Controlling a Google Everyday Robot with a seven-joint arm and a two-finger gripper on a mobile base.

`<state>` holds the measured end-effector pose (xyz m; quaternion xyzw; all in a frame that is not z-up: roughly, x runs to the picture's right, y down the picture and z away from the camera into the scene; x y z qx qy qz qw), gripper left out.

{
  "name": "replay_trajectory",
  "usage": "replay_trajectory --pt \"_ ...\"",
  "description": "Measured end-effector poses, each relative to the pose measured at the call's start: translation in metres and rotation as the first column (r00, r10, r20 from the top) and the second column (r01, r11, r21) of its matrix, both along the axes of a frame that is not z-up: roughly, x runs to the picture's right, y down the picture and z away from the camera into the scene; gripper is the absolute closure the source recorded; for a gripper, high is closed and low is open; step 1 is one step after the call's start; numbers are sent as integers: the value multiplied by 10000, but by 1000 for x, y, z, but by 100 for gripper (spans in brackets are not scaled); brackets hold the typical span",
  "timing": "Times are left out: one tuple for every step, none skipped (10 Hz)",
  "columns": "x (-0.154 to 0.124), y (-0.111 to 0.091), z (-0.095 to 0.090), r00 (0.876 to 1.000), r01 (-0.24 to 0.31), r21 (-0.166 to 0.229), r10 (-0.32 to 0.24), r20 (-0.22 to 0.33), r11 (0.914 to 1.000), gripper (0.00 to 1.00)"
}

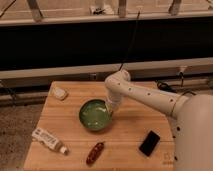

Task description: Drag the ceramic bowl in a circle

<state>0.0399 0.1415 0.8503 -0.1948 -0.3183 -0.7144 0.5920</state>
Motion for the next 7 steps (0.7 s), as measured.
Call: replay_trajectory --pt "-2 -1 -4 10000 60 6 -60 26 10000 100" --pt "-3 0 -5 10000 86 2 -86 35 10000 100" --pt "-3 1 -7 10000 89 -9 -89 26 10000 100" --pt "-1 1 -6 10000 69 5 -69 -20 10000 100" --pt "-4 -1 -5 9999 101 45 -101 1 9999 100" --pt "-13 -5 -3 9998 177 84 -178 84 9998 100" --pt "-26 -8 -1 9995 254 135 -257 160 9996 100"
